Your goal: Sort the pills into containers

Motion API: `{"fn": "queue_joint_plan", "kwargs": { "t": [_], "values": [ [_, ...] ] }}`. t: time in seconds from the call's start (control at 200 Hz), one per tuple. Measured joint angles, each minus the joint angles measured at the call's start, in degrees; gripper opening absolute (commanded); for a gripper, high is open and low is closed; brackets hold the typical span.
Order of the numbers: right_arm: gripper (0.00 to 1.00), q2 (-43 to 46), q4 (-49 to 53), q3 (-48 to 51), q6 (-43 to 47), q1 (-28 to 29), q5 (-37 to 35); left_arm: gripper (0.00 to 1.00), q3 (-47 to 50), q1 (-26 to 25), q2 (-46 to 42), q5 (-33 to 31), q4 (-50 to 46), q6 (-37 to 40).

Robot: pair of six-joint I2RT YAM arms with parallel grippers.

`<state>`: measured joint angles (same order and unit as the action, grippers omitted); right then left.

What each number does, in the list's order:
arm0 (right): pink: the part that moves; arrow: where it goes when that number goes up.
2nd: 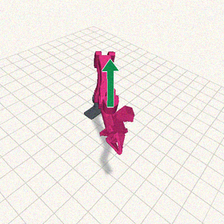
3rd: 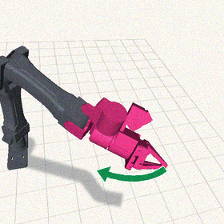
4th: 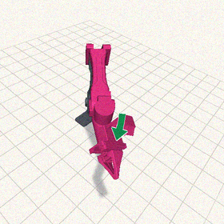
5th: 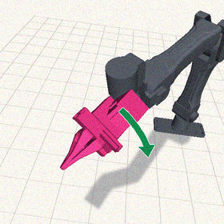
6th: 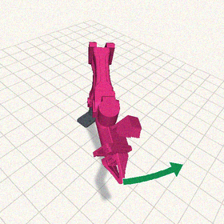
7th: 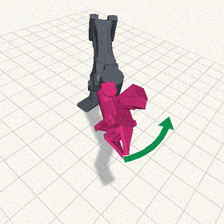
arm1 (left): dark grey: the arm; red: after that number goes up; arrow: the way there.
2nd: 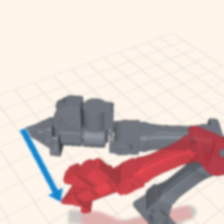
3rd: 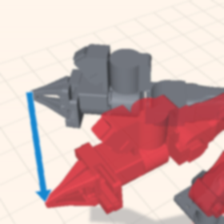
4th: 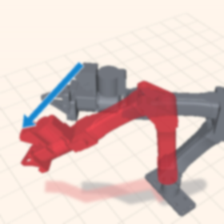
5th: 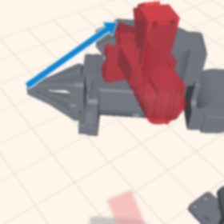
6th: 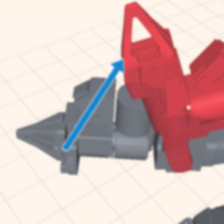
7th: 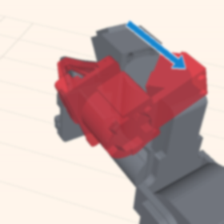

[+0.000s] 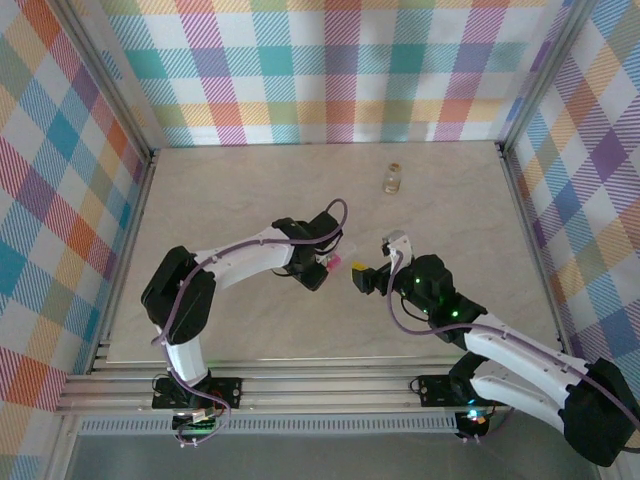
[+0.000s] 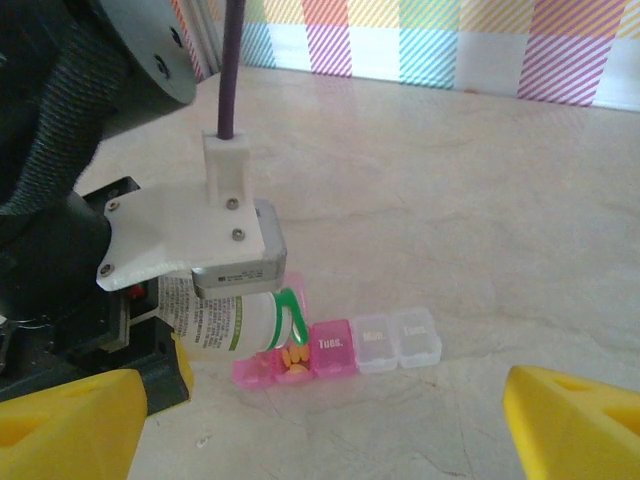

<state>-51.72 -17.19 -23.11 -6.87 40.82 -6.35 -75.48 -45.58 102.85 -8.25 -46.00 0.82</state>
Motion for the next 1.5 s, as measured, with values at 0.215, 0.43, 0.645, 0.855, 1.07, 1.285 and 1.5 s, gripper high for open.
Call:
{"fn": "queue_joint_plan", "kwargs": {
  "t": [0.215, 0.43, 0.645, 0.855, 1.07, 1.285, 1.5],
  "values": [
    [0.91, -1.4, -0.7, 0.0, 0.0, 0.0, 0.5, 0.00, 5.8, 0.3, -3.2, 0.8, 6.3, 0.0],
    [0.91, -3.0, -1.1, 0.0, 0.0, 0.0, 1.0, 0.00, 12.3, 0.8, -8.6, 1.7, 14.0, 0.0],
    [0.91, -5.4, -0.7, -0.5, 0.0, 0.0, 1.6, 0.00, 20.8, 2.6, -14.4, 4.2, 24.1, 0.1],
    [0.89, -6.5, 1.0, -3.0, 0.0, 0.0, 3.1, 0.00, 30.5, 4.0, -20.1, 7.1, 36.3, 0.3],
    [0.89, -8.3, 3.9, -7.6, 0.1, 0.0, 4.4, 0.00, 38.3, 4.7, -24.3, 9.6, 49.2, 1.2],
    [0.88, -9.6, 7.0, -11.3, 0.2, 0.0, 5.4, 0.00, 44.0, 5.6, -27.9, 10.4, 59.5, 3.2],
    [0.84, -13.2, 10.9, -17.2, -2.0, 0.0, 7.4, 0.00, 49.0, 6.6, -30.7, 10.8, 68.6, 5.0]
  ]
}}
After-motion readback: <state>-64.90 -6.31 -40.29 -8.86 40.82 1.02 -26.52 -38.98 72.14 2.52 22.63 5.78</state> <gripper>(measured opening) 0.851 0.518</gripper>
